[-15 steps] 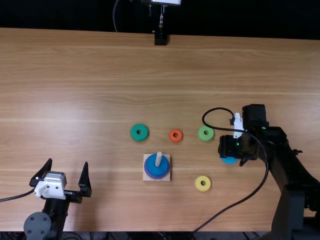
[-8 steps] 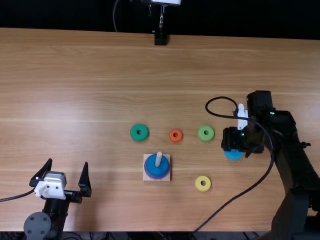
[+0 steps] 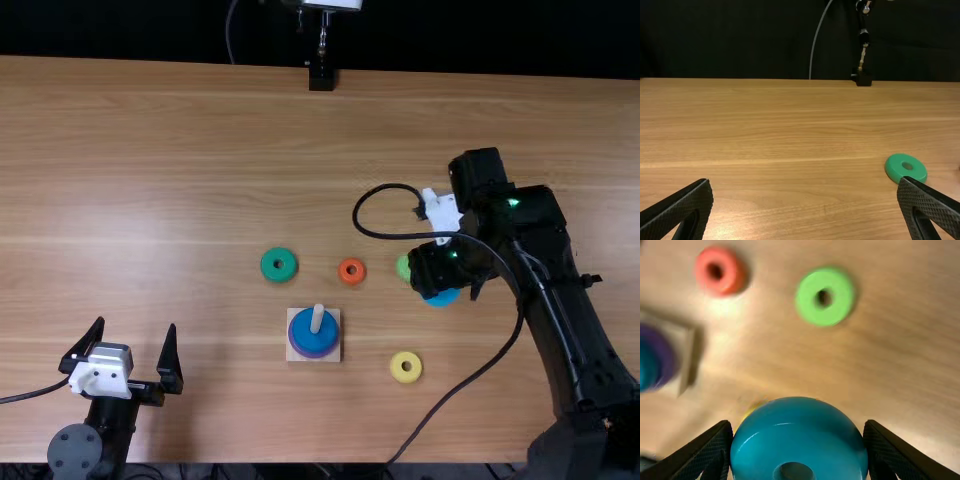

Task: Build the Hanoi tower: stack the rings onto the peg from bottom to top in this color order: purple, dark blue, light blue, dark green, light green, yellow, orange.

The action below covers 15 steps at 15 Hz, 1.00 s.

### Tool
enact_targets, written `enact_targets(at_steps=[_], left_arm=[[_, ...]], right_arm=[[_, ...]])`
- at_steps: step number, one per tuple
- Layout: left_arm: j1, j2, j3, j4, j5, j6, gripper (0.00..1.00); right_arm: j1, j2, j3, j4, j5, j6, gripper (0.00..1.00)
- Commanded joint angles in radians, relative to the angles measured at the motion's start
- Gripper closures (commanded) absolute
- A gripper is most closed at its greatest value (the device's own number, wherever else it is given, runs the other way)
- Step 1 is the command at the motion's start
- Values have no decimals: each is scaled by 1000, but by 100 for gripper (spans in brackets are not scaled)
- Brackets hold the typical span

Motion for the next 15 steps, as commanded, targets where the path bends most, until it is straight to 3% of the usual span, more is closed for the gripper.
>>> enact_targets(at_steps=[1, 3, 8, 15], left_arm=[[0, -12, -44, -5, 16, 11, 0], [0, -12, -44, -7, 16, 11, 0], [0, -12, -44, -5, 16, 11, 0], [0, -12, -44, -5, 16, 11, 0]], right_arm=[[69, -13, 79, -75, -10, -25, 100], [140, -12, 162, -163, -10, -26, 100], [287, -10, 349, -182, -10, -8, 100], [402, -8, 358, -180, -10, 3, 100]])
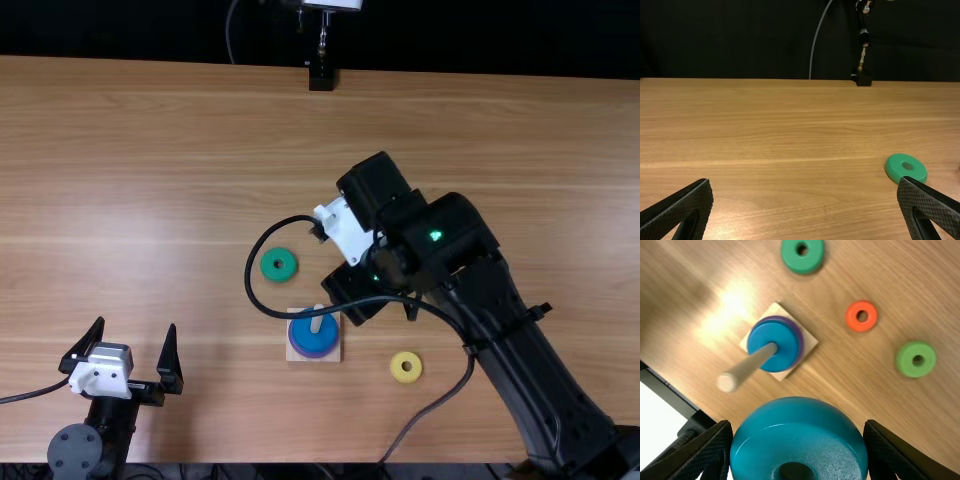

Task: Build the Hanoi tower: stack the rings onto the peg from bottom to top in this color order: purple, dark blue, light blue, dark green, light green, yellow, orange.

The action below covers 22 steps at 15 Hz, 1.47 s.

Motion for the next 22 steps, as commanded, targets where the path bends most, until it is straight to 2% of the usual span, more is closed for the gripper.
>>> enact_targets(at_steps=[1, 2, 3, 7, 22], left_arm=[[0, -12, -43, -5, 16, 11, 0], [0, -12, -43, -5, 16, 11, 0], [0, -12, -43, -5, 16, 11, 0], [0, -12, -43, -5, 16, 11, 0], [0, -12, -43, -5, 16, 11, 0]], right_arm=[[34, -8, 29, 2, -9, 29, 100], [40, -7, 31, 5, -9, 56, 100], [50, -7, 36, 7, -9, 64, 100], [86, -7, 40, 9, -9, 69, 100], [119, 28, 42, 59, -11, 71, 100]])
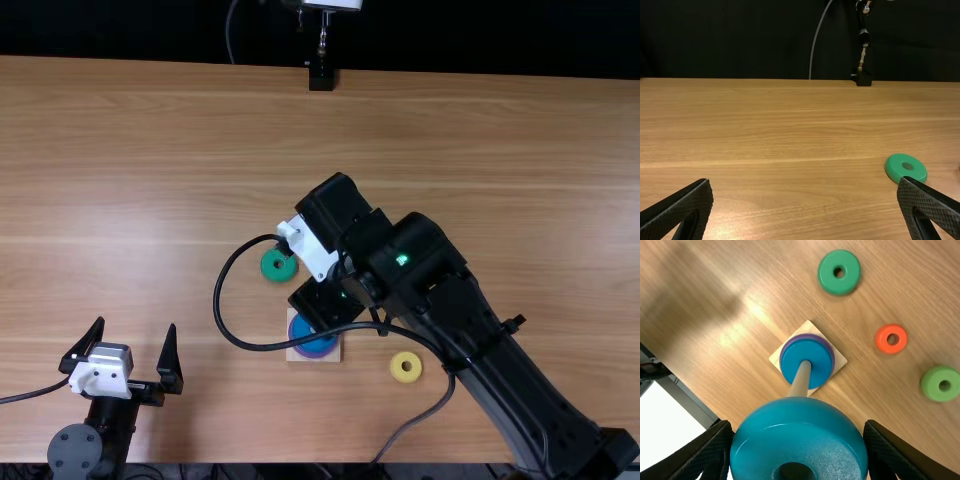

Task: Build the Hanoi tower: stack the rings onto the peg from bottom to top in this color order: purple, dark blue, light blue, dark green, light green, yellow, orange.

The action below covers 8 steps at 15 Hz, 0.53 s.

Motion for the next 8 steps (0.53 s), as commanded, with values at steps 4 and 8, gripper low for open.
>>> enact_targets(at_steps=[4, 8], left_arm=[[0, -12, -44, -5, 16, 11, 0], [0, -12, -44, -5, 16, 11, 0]], right_arm=[[8, 31, 36, 11, -11, 7, 100], [10, 59, 33, 11, -11, 7, 100]])
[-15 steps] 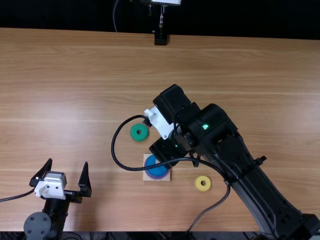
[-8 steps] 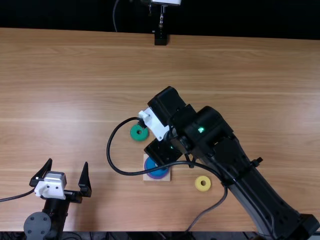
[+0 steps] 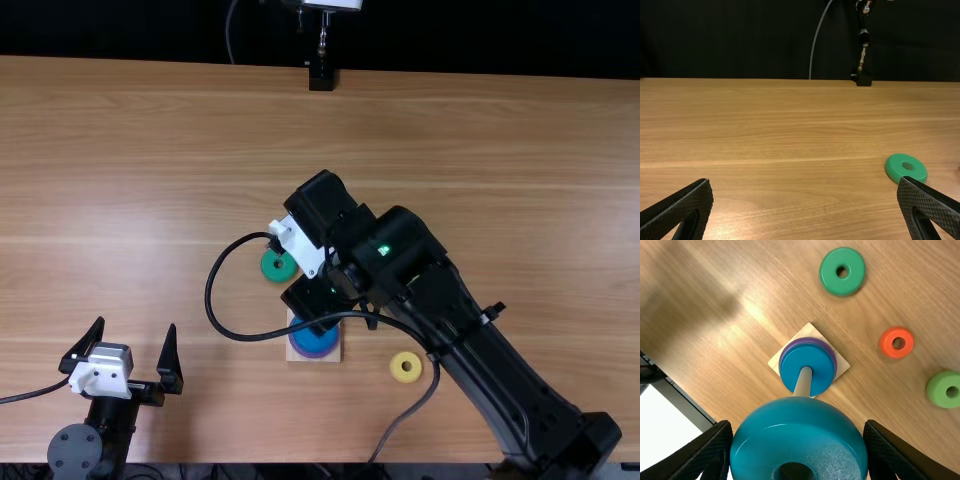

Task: Build the Hanoi tower: stack the rings onto the peg from bottom to top in this color order: purple, dark blue, light blue, dark green, light green, yellow, orange.

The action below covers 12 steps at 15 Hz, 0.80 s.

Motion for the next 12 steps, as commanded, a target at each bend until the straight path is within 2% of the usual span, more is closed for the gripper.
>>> enact_targets(at_steps=[1, 12], left_arm=[[0, -12, -43, -5, 16, 11, 0], [0, -12, -43, -5, 16, 11, 0]], right_arm=[[7, 9, 25, 0, -11, 5, 100], [38, 13, 15, -5, -11, 5, 100]])
